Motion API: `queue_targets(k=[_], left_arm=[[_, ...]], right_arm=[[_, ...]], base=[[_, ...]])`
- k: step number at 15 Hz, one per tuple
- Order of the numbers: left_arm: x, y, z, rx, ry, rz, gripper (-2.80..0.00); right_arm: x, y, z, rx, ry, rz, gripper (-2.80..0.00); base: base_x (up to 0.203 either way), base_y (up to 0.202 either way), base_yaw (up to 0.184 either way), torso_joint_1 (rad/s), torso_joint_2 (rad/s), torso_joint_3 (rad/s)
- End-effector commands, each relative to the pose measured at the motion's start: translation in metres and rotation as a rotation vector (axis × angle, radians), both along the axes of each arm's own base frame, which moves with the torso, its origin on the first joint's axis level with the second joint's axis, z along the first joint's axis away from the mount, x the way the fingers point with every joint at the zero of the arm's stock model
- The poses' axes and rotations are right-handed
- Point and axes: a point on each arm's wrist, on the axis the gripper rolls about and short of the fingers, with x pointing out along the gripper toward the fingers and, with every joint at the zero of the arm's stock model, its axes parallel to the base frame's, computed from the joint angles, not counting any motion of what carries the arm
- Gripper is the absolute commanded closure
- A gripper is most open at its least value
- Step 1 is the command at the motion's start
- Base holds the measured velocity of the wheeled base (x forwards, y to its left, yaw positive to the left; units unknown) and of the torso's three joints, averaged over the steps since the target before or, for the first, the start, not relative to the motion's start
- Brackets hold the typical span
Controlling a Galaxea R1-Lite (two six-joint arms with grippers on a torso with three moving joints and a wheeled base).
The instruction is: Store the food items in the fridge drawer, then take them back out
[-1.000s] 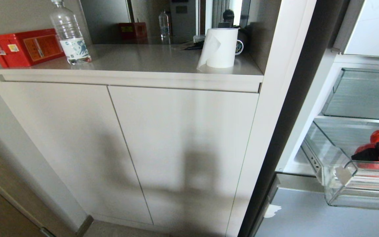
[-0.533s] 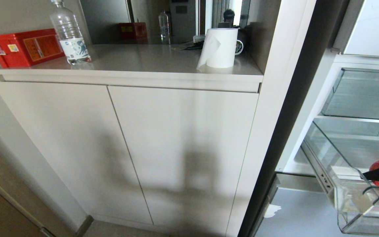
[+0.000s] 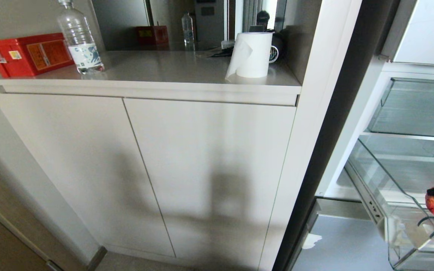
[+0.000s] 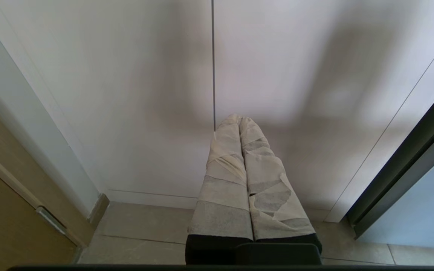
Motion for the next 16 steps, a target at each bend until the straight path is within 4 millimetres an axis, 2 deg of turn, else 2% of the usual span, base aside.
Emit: queue_targets(k=[1, 5, 11, 12, 16], left_arm=[[0.000, 0.000, 0.000, 0.000, 0.000, 0.000, 0.00], [0.000, 0.000, 0.000, 0.000, 0.000, 0.000, 0.00], [0.000, 0.000, 0.000, 0.000, 0.000, 0.000, 0.00], [0.000, 0.000, 0.000, 0.000, 0.000, 0.000, 0.00], [0.000, 0.000, 0.000, 0.000, 0.000, 0.000, 0.00]], right_arm=[[0.014, -0.007, -0.003, 0.006, 0.009, -0.018, 0.00], [0.032, -0.037, -0.001, 0.003, 0.012, -0.110, 0.00], [0.040, -0.070, -0.009, -0.003, -0.007, -0.211, 0.00], [0.041, -0.071, -0.009, -0.005, -0.013, -0.212, -2.80], [0.044, -0.073, -0.014, 0.007, 0.001, -0.211, -2.80]], base=[[0.000, 0.000, 0.000, 0.000, 0.00, 0.000], [0.000, 0.000, 0.000, 0.000, 0.00, 0.000], [0.000, 0.000, 0.000, 0.000, 0.00, 0.000], [0.000, 0.000, 0.000, 0.000, 0.00, 0.000], [0.000, 0.000, 0.000, 0.000, 0.00, 0.000]])
